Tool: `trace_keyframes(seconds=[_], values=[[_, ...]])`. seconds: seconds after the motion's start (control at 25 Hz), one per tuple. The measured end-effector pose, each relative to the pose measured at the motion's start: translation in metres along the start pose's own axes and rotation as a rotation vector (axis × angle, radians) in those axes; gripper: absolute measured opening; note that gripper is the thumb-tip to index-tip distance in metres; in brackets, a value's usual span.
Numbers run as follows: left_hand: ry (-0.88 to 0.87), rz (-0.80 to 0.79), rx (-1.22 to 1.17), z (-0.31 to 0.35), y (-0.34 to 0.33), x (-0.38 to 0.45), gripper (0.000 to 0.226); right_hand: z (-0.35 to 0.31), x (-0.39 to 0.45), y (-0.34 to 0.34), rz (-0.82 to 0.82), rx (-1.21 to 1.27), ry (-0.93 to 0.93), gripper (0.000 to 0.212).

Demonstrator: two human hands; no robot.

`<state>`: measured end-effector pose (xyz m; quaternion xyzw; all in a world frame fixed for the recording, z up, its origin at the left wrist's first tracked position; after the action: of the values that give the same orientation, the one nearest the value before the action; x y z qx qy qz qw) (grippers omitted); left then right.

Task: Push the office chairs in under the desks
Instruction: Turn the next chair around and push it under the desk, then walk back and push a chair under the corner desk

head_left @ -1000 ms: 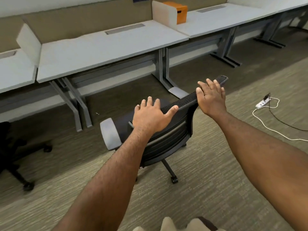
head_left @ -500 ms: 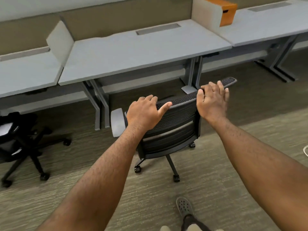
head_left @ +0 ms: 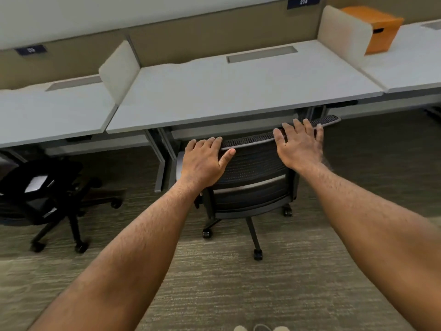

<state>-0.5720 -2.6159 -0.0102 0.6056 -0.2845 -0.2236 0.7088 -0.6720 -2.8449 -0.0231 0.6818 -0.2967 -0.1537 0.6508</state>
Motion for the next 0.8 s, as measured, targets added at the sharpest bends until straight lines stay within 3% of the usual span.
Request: trace_keyframes(seconds=[0.24, 0.44, 0.64, 0.8], values=[[0.084, -0.01, -0.016, -0.015, 0.004, 0.018, 0.084, -0.043, 0.027, 0.002, 0.028, 0.015, 0.112, 0.072], [0.202, 0.007, -0.059, -0.048, 0.012, -0.012, 0.083, -0.118, 0.02, -0.005, 0.008, 0.049, 0.31, 0.073], [0.436, 0.041, -0.076, -0.133, 0.022, -0.1, 0.079, -0.248, -0.022, -0.019, -0.023, 0.13, 0.588, 0.071], [0.76, 0.089, -0.033, -0.231, 0.03, -0.245, 0.075, -0.398, -0.127, -0.025, -0.101, 0.185, 0.912, 0.073]])
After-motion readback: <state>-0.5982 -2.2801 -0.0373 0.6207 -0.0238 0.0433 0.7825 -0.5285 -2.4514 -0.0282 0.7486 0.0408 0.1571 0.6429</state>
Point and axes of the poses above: each hand's wrist, its own x-axis towards the middle knuckle, its own y-axis out of the back of the hand, z = x × y, the point moved 7 cm from there along x, towards the middle knuckle, and after that the axes turned 9 degrees about -x, right-handed, at the moved point
